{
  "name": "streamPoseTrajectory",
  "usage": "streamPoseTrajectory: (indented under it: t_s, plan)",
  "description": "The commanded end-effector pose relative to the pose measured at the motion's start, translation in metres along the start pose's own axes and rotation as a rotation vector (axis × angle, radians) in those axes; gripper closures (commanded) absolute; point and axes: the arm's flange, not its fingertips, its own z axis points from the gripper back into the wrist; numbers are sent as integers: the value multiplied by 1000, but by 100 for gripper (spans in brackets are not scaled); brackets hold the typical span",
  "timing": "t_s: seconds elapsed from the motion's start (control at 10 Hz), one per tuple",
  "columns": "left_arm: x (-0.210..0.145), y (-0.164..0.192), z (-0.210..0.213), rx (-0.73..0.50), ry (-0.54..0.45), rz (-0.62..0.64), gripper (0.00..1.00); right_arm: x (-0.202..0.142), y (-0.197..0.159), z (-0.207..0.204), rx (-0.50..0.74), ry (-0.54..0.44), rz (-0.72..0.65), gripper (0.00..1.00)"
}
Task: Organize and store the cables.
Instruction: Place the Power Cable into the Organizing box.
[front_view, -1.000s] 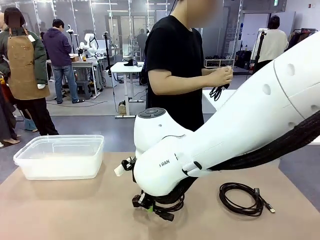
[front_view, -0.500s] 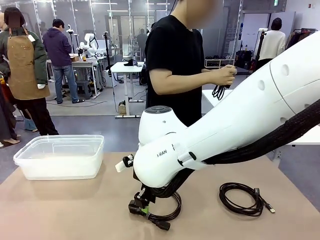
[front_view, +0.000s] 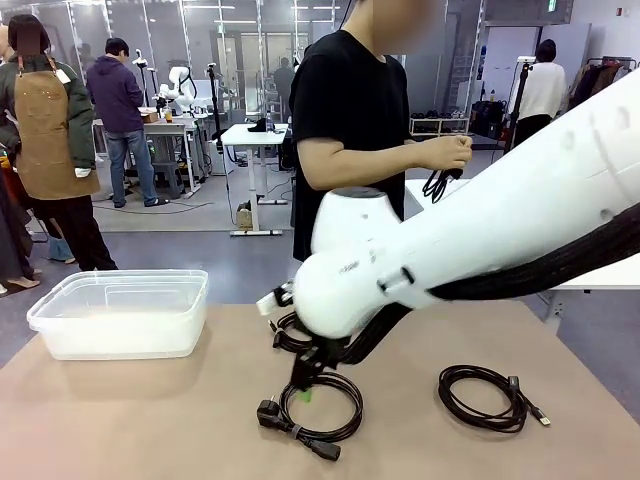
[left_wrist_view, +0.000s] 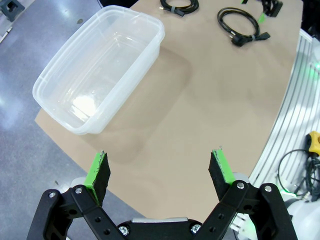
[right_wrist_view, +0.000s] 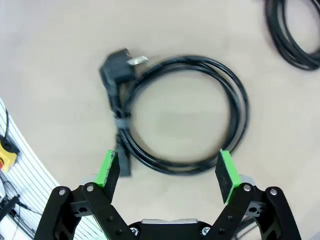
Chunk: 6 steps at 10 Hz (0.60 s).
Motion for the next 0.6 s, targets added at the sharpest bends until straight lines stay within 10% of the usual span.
streamPoseTrajectory:
  t_s: [0.0,0.5]
  plan:
    - [-1,0,0,-14,-18,-14,0,-51,-43,35,36,-45,14,0]
    - [-1,0,0,-14,-18,-14,0,-182,-161,100,93,-199,-36,0]
